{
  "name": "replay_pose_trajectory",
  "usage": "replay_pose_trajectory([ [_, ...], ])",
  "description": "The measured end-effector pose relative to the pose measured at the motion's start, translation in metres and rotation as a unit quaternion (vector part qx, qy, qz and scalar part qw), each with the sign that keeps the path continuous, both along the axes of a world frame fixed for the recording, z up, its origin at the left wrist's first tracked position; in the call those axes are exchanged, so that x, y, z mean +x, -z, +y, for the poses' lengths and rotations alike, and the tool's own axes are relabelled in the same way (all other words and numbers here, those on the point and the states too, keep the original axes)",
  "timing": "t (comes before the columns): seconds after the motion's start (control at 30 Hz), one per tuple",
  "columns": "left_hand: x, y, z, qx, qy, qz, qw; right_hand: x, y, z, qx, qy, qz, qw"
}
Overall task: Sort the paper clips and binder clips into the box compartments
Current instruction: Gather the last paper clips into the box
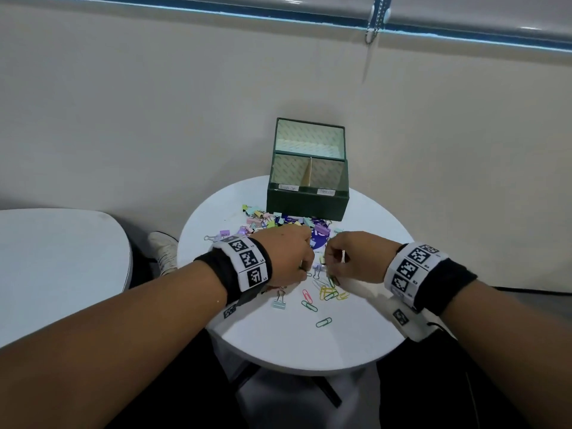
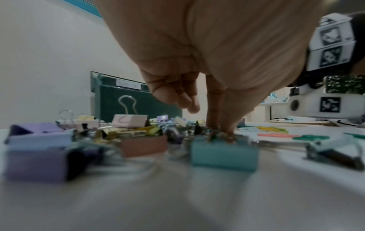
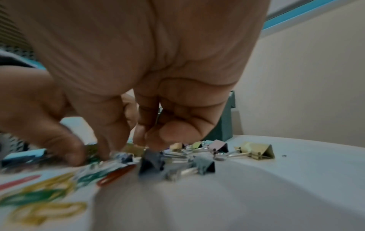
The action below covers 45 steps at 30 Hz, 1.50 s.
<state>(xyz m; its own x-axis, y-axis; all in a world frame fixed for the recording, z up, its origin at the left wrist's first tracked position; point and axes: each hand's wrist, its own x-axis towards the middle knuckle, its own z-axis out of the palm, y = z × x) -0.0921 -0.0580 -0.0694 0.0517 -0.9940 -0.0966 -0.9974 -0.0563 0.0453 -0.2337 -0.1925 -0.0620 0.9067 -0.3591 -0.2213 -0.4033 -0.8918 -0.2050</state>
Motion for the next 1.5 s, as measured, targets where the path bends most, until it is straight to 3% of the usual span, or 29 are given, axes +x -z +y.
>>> replay_pose_trajectory([
  [0.17, -0.001, 0.004, -0.003, -0.016, 0.005, 0.022, 1.000, -0.002, -0.003, -0.007, -0.050, 0.024, -0.041, 0.998],
  [0.37, 0.000, 0.000, 0.002, -0.137, 0.027, 0.110, 0.984, -0.007, 0.004, 0.016, -0.084, 0.028, 0.057, 0.994],
  [0.57, -0.001, -0.002, 0.003, -0.085, -0.018, 0.140, 0.986, -0.002, 0.008, 0.016, -0.071, 0.038, 0.054, 0.995],
  [0.63, 0.002, -0.001, 0.001, -0.074, -0.034, 0.155, 0.985, -0.005, 0.007, 0.014, -0.042, 0.045, 0.030, 0.998],
  [0.73, 0.005, 0.002, -0.001, -0.059, -0.048, 0.152, 0.986, -0.013, 0.002, 0.004, 0.042, 0.063, -0.077, 0.994],
  [0.8, 0.005, 0.001, -0.001, -0.065, -0.048, 0.146, 0.986, -0.019, -0.002, -0.003, 0.178, 0.122, -0.160, 0.963],
  [0.87, 0.004, -0.001, -0.001, -0.068, -0.037, 0.133, 0.988, -0.023, -0.005, -0.005, 0.365, 0.195, -0.249, 0.876],
  [0.93, 0.004, -0.002, 0.000, -0.069, -0.018, 0.112, 0.991, -0.026, -0.007, -0.005, 0.488, 0.246, -0.303, 0.781],
  [1.0, 0.002, -0.002, 0.001, -0.052, -0.003, 0.124, 0.991, -0.027, -0.008, -0.009, 0.532, 0.273, -0.303, 0.742],
  [1.03, 0.001, -0.001, 0.003, -0.034, 0.009, 0.135, 0.990, -0.027, -0.007, -0.011, 0.532, 0.278, -0.286, 0.746],
  [1.07, 0.000, -0.001, 0.004, -0.006, 0.022, 0.139, 0.990, -0.028, -0.007, -0.012, 0.512, 0.275, -0.261, 0.771],
  [1.1, -0.002, 0.000, 0.005, 0.027, 0.034, 0.134, 0.990, -0.028, -0.006, -0.013, 0.457, 0.254, -0.225, 0.822],
  [1.17, -0.004, 0.001, 0.005, 0.066, 0.056, 0.103, 0.991, -0.028, -0.007, -0.009, 0.243, 0.159, -0.125, 0.949],
  [1.2, -0.005, 0.001, 0.005, 0.065, 0.064, 0.092, 0.992, -0.027, -0.006, -0.004, 0.136, 0.098, -0.078, 0.983],
  [1.27, -0.005, 0.001, 0.004, 0.051, 0.070, 0.090, 0.992, -0.025, -0.001, 0.006, 0.014, 0.026, 0.000, 1.000],
  [1.33, -0.004, 0.002, 0.004, 0.041, 0.071, 0.098, 0.992, -0.022, 0.007, 0.015, -0.039, 0.015, 0.033, 0.999],
  [1.5, -0.004, 0.005, 0.006, 0.033, 0.054, 0.084, 0.994, -0.015, 0.012, 0.022, -0.047, 0.024, 0.018, 0.998],
])
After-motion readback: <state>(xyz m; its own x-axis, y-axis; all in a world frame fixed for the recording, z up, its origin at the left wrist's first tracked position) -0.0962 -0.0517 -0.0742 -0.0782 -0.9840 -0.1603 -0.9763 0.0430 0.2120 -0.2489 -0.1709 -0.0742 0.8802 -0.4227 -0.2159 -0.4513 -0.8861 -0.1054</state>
